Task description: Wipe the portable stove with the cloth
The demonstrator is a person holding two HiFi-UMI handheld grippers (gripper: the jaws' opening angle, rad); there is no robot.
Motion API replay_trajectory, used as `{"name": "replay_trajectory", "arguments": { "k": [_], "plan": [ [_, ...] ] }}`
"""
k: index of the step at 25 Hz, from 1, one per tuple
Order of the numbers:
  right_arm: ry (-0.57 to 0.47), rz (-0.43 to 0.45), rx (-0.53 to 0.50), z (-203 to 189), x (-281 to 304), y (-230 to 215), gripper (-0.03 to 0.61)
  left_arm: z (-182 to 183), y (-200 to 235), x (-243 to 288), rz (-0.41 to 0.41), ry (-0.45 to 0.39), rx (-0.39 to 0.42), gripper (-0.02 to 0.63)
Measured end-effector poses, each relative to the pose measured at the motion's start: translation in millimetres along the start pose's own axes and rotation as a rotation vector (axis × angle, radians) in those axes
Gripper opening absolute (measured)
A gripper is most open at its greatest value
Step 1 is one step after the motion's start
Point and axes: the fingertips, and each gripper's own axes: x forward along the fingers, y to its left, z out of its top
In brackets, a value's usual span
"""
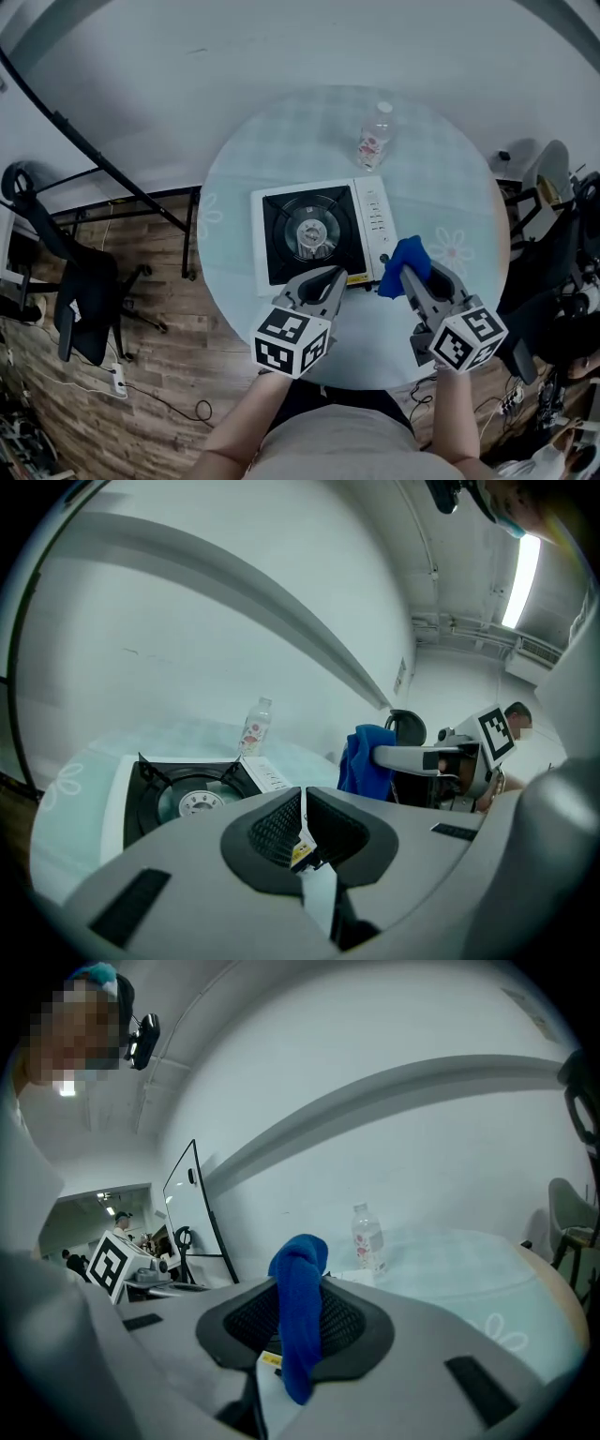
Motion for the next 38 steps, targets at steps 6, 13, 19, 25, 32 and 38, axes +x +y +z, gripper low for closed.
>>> {"name": "replay_trajectory", "arguments": {
  "k": [6, 13, 19, 25, 32, 38],
  "plan": [
    [0.033, 0.001, -0.006, 6.0, 19.1, -35.0, 0.101, 4.0, 8.0, 29.6, 0.009, 0.021, -0.019, 0.034],
    [0.059, 0.022, -0.026, 17.3, 54.9, -64.8, 0.101, 8.4, 27.4, 49.5, 0.060, 0.021, -0.073, 0.032],
    [0.083, 0.053, -0.045, 20.7, 87.0, -78.5, 0.101, 7.7, 42.0, 64.0, 0.094, 0.027, -0.117, 0.032],
    [0.111, 0.070, -0.068, 15.2, 115.3, -91.4, 0.101, 7.5, 56.2, 74.2, 0.129, 0.021, -0.155, 0.034],
    [0.141, 0.083, -0.071, 7.4, 141.9, -106.6, 0.101, 4.4, 66.0, 83.6, 0.168, 0.050, -0.186, 0.032],
    [0.165, 0.092, -0.135, 4.6, 168.1, -115.3, 0.101, 8.5, 77.9, 85.2, 0.200, 0.044, -0.193, 0.032]
  ]
}}
